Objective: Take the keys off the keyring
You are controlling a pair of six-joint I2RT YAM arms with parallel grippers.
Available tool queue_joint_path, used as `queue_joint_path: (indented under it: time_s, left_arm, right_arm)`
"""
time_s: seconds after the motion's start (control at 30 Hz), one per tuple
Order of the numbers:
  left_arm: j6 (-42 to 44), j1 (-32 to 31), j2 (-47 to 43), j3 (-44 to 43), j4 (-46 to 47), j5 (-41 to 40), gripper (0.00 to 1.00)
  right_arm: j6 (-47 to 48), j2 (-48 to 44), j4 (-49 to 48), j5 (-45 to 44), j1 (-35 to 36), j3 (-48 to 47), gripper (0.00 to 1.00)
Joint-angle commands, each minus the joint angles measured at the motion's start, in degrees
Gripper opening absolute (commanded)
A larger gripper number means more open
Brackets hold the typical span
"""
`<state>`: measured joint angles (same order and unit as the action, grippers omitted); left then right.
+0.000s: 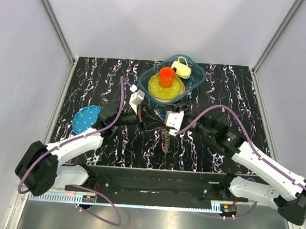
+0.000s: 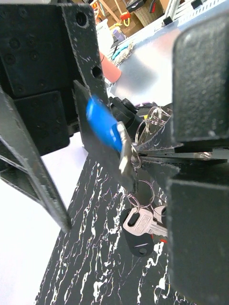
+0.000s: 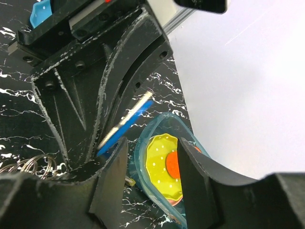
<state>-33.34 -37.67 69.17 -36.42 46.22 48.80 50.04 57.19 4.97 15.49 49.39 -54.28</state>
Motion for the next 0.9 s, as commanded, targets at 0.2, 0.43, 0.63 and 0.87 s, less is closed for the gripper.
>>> queue_joint_path:
  time_s: [0.2,0.43,0.63,0.87]
  left_arm:
    - [0.8,0.3,-0.3,-0.1,8.2,-1.7,0.00]
    - [1.1,0.4,-1.1,0.8,10.5,-1.3,0.00]
    - [1.7,0.9,-2.6,2.1,13.1,-1.5,0.00]
    - [-0.2,2.1,-2.9,2.2,16.4,0.6,0.00]
  right_arm:
    - [0.4,0.6,0.6,-3.1,0.4,-6.2,0.56]
    - [-8.1,-0.7,-2.4,-12.3,0.4,-7.4,0.51]
    - [-28.7,-4.7,-2.1,-18.4,0.3,-7.5,0.38]
    - [-47.2,-8.5,7.3,-12.9,0.3,-9.0,0.28]
